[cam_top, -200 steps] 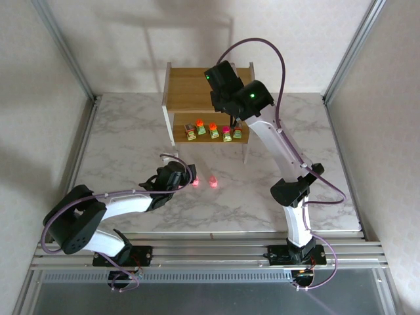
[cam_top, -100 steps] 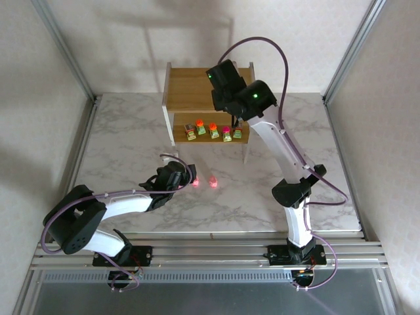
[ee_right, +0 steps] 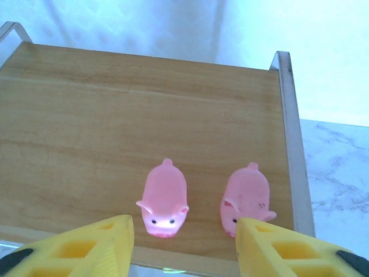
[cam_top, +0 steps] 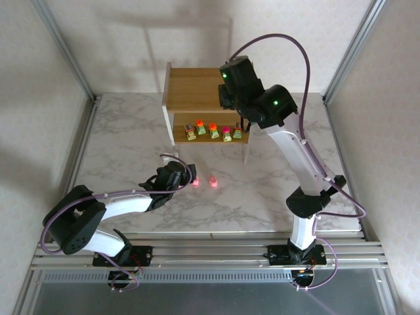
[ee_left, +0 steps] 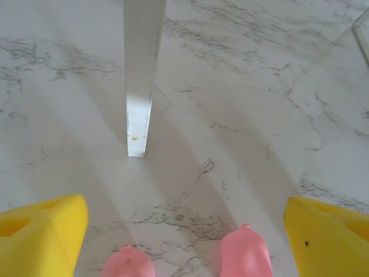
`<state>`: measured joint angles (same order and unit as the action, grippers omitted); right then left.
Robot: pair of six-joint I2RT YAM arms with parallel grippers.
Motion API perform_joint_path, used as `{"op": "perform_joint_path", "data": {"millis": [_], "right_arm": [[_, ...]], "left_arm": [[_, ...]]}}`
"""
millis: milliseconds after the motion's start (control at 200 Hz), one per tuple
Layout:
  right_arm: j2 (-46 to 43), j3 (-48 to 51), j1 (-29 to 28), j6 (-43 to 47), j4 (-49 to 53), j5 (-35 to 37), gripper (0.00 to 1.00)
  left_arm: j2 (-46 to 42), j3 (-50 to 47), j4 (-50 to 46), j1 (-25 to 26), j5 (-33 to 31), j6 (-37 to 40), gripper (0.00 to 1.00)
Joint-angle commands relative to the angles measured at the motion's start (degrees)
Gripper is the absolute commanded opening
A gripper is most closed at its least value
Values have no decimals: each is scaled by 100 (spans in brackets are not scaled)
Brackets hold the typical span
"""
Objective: Place and organize the plastic toys onto the shelf
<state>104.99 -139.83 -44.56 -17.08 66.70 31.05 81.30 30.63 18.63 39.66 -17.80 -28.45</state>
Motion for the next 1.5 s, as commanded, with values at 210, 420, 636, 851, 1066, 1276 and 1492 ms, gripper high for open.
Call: {"op": "perform_joint_path", "data": {"millis": [210, 420, 636, 851, 1066, 1276, 1492], "right_arm": [[-1127, 1204, -138, -23, -562, 112, 50], [-1831, 2316, -244, -65, -876, 123, 50], [-2607, 3548, -282, -153, -1180, 58, 51], [-3415, 5115, -277, -259, -1586, 7, 51], [-4047, 6456, -273, -446, -1914, -91, 51], [-4262, 7638, -219, -593, -2402, -455, 51], [-4456, 8760, -75, -741, -2977, -793, 51]], "left_arm": [[-306, -171, 75, 33, -335, 119, 88], [-565, -332, 255, 74, -519, 156, 87], [-684, -338, 138, 258, -826, 207, 88], [-1045, -171, -461, 525, -1246, 155, 88], [-1350, -129, -990, 681, -1424, -181, 88], [-1336, -49, -1514, 727, -1412, -513, 88], [-1289, -69, -1794, 763, -1316, -826, 86]]}}
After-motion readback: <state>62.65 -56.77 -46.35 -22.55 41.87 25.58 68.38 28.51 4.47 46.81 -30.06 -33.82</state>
